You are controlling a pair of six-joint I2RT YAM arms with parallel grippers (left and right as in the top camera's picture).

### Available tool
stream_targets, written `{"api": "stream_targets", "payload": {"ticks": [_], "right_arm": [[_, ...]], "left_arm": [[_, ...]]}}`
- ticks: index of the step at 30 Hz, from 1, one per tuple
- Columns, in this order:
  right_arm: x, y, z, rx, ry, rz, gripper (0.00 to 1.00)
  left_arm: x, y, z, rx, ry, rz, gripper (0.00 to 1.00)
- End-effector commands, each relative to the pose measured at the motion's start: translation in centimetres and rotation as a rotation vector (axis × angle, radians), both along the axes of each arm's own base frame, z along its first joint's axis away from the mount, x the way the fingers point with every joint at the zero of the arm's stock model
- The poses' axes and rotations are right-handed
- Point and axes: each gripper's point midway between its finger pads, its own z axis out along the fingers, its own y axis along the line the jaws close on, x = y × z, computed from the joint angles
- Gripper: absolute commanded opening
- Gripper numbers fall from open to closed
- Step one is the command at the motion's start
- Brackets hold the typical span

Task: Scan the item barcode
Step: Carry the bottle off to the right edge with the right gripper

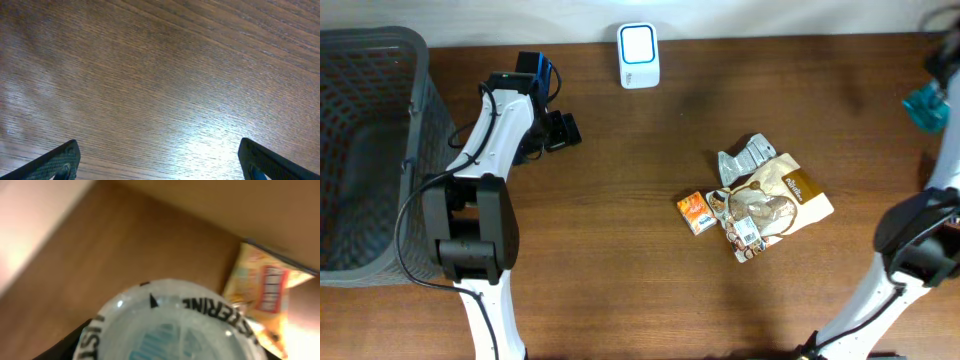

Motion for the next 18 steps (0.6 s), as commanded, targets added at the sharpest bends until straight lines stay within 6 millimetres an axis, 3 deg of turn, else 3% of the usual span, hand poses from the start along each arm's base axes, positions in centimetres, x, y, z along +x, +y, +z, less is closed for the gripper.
{"api": "stream_targets", "payload": {"ticks": [1,8,12,18], "right_arm": [[-1.5,-4.1,-1.7,-0.042,0.049,-0.057,0.56],[-0.8,-9.7,-4.6,-0.116,0.047,-0.042,0.61],[0.5,-11.1,-6.0,-0.129,0.009,-0.019,0.61],[1.9,-12.1,-10.1,-0.115,0.013,0.007,0.63]], "left_arm": [[0.0,0.0,1.2,0.005,-0.025,-0.004,0.99],[0.0,0.0,1.2,0.005,-0.025,-0.004,0.99],[0.0,0.0,1.2,0.005,-0.025,-0.004,0.99],[0.0,0.0,1.2,0.005,-0.025,-0.004,0.99]]}}
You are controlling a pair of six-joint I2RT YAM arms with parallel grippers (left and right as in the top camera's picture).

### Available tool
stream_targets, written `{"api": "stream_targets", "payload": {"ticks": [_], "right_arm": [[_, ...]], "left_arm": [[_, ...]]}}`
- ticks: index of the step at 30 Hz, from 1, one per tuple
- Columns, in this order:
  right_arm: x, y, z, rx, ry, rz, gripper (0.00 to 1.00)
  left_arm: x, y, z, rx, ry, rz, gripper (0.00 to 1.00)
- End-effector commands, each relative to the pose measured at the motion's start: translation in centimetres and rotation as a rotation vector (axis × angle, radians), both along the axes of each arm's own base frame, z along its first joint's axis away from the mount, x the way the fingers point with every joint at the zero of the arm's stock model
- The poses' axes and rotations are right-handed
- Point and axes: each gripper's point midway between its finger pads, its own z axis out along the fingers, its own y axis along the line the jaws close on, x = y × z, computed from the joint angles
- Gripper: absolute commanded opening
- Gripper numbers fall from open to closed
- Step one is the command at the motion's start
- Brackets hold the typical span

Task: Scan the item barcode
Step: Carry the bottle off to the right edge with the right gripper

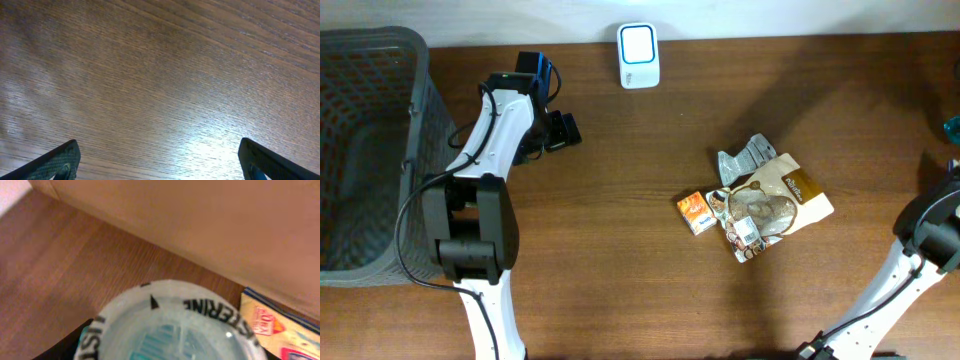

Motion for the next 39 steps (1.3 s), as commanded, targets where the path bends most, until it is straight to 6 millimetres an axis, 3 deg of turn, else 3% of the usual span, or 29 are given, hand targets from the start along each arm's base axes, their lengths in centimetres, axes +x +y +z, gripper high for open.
{"api": "stream_targets", "payload": {"ticks": [1,6,10,13,23,28,30,33,36,37,39], "right_arm": [[0.1,-0.7,-1.3,-0.004,0.010,0.004,0.66],[-0.2,-0.9,-2.4,0.010,0.028,-0.001,0.71],[-0.5,-0.7,-2.4,0.003,0.084,0.040,0.91],[-0.9,-0.4,-1.3,0.001,0.090,0.046,0.93],[-2.8,1.1,9.7,-0.075,-0.008,0.045,0.94],[-4.3,2.4,14.1,-0.096,-0.044,0.050,0.94],[-4.3,3.7,15.5,-0.067,-0.079,0.099,0.95],[-2.9,7.7,17.8,0.045,-0.192,0.278,0.93],[-0.8,15.8,21.3,0.266,-0.397,0.625,0.89],[-0.7,17.3,22.0,0.309,-0.432,0.688,0.89],[-1.1,22.8,24.2,0.481,-0.538,0.896,0.90]], "left_arm": [[0.0,0.0,1.2,0.005,-0.025,-0.004,0.99],[0.0,0.0,1.2,0.005,-0.025,-0.004,0.99],[0.0,0.0,1.2,0.005,-0.025,-0.004,0.99],[0.0,0.0,1.2,0.005,-0.025,-0.004,0.99],[0.0,0.0,1.2,0.005,-0.025,-0.004,0.99],[0.0,0.0,1.2,0.005,-0.025,-0.004,0.99],[0.0,0.0,1.2,0.005,-0.025,-0.004,0.99],[0.0,0.0,1.2,0.005,-0.025,-0.004,0.99],[0.0,0.0,1.2,0.005,-0.025,-0.004,0.99],[0.0,0.0,1.2,0.005,-0.025,-0.004,0.99],[0.0,0.0,1.2,0.005,-0.025,-0.004,0.99]]}}
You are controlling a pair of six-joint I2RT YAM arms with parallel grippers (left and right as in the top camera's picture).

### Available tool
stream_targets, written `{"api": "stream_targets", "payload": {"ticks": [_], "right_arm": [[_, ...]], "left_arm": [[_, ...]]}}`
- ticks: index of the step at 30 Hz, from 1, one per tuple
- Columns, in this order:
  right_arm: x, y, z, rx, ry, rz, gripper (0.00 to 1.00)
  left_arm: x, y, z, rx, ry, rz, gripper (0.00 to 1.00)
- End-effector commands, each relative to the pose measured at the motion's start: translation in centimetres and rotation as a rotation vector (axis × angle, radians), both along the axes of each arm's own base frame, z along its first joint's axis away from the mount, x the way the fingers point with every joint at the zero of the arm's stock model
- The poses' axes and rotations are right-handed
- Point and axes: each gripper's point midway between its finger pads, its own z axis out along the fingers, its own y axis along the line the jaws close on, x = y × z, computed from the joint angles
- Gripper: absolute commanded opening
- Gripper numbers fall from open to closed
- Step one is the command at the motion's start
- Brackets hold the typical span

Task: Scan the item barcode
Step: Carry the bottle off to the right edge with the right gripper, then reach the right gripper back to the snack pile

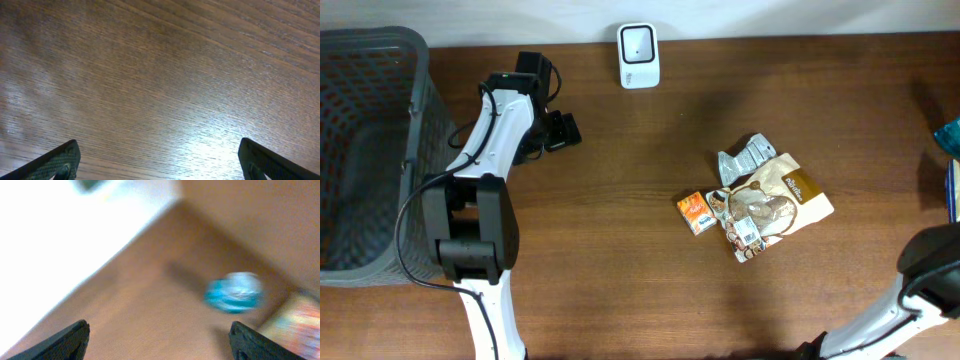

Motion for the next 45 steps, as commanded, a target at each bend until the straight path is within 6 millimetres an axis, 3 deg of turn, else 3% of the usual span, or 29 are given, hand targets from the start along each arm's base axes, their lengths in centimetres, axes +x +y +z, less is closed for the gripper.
{"api": "stream_targets", "payload": {"ticks": [1,4,6,10,15,17,20,25,26,30,33,40,42,43,45], "right_arm": [[-0.8,11.8,7.3,0.304,-0.258,0.485,0.90],[-3.1,17.7,8.5,0.415,-0.287,0.732,0.90],[-4.6,21.0,8.0,0.453,-0.258,0.847,0.91],[-6.3,26.2,6.6,0.523,-0.159,0.968,0.89],[-7.9,33.5,6.1,0.633,-0.041,1.101,0.76],[-8.5,37.5,5.9,0.636,0.000,1.200,0.75],[-9.5,41.3,5.6,0.599,0.034,1.318,0.69],[-11.2,45.6,4.4,0.477,0.077,1.485,0.69],[-12.1,47.5,4.4,0.437,0.062,1.577,0.69],[-13.5,50.1,4.0,0.370,0.059,1.689,0.66],[-14.1,51.1,3.5,0.338,0.085,1.721,0.51],[-16.0,53.7,3.4,0.327,0.094,1.814,0.47],[-16.5,54.4,3.3,0.327,0.099,1.835,0.13],[-16.7,54.6,3.3,0.324,0.103,1.842,0.04],[-17.0,55.1,3.2,0.318,0.107,1.857,0.04]], "left_arm": [[0.0,0.0,1.2,0.005,-0.026,-0.004,0.99],[0.0,0.0,1.2,0.005,-0.026,-0.004,0.99],[0.0,0.0,1.2,0.005,-0.026,-0.004,0.99],[0.0,0.0,1.2,0.005,-0.026,-0.004,0.99],[0.0,0.0,1.2,0.005,-0.026,-0.004,0.99],[0.0,0.0,1.2,0.005,-0.026,-0.004,0.99],[0.1,0.0,1.2,0.005,-0.026,-0.004,0.99],[0.1,0.0,1.2,0.005,-0.026,-0.004,0.99],[0.0,0.0,1.2,0.005,-0.026,-0.004,0.99],[0.0,0.0,1.2,0.005,-0.026,-0.004,0.99],[0.1,0.0,1.2,0.005,-0.026,-0.004,0.99],[0.1,0.0,1.2,0.005,-0.026,-0.004,0.99],[0.0,0.0,1.2,0.005,-0.026,-0.004,0.99],[0.0,0.0,1.2,0.005,-0.026,-0.004,0.99],[0.1,0.0,1.2,0.005,-0.026,-0.004,0.99]]}}
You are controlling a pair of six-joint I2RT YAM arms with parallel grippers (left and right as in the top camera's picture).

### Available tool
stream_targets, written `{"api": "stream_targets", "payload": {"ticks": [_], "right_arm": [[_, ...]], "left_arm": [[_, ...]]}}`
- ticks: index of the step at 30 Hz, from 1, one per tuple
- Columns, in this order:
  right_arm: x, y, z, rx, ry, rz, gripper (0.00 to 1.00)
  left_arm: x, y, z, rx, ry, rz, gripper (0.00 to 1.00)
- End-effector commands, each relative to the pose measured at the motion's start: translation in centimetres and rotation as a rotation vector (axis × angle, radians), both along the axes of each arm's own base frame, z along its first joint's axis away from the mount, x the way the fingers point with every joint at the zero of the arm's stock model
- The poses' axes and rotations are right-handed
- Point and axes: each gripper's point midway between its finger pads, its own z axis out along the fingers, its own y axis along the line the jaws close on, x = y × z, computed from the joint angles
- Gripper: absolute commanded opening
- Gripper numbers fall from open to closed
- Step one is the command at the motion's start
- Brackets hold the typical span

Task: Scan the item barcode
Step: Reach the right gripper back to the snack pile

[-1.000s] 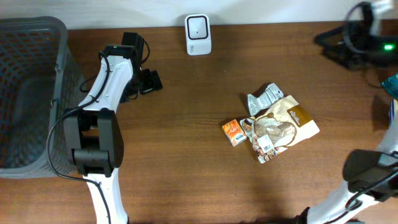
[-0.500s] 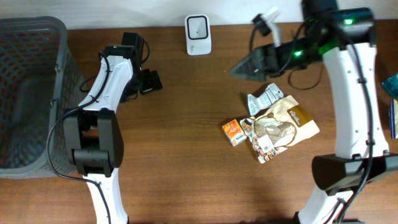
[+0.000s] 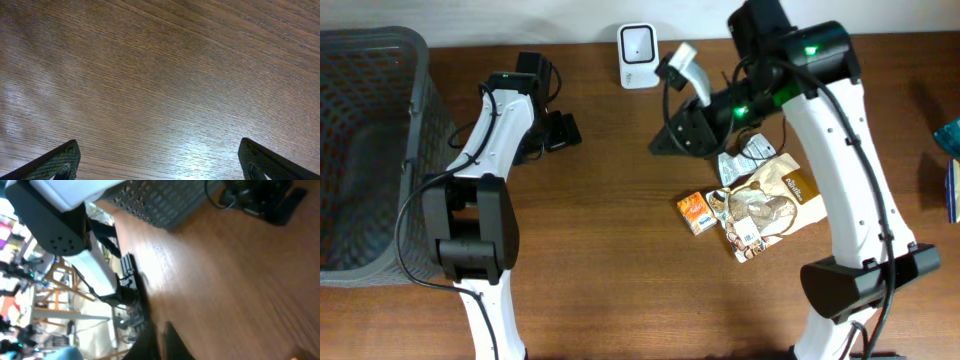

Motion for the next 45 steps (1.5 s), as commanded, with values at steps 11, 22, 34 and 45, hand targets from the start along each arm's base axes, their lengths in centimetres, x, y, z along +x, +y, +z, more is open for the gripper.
{"api": "stream_targets", "payload": {"ticks": [11,22,34,45], "right_arm": [[-1.3,1.3,0.2,-0.007,-0.030,0.053,0.04],[-1.2,1.3,0.2,-0.006,-0.035,0.053,0.99],[3.9,-7.4,-8.1,-0.716,0.064,-0.547,0.99],[1.9,-7.6,-23.0,-0.941,0.161,-0.466,0.63]], "left_arm": [[0.0,0.0,1.2,0.005,-0.025,-0.004,0.99],[0.0,0.0,1.2,0.005,-0.025,-0.004,0.99],[0.0,0.0,1.2,0.005,-0.025,-0.004,0.99],[0.0,0.0,1.2,0.005,-0.025,-0.004,0.99]]}}
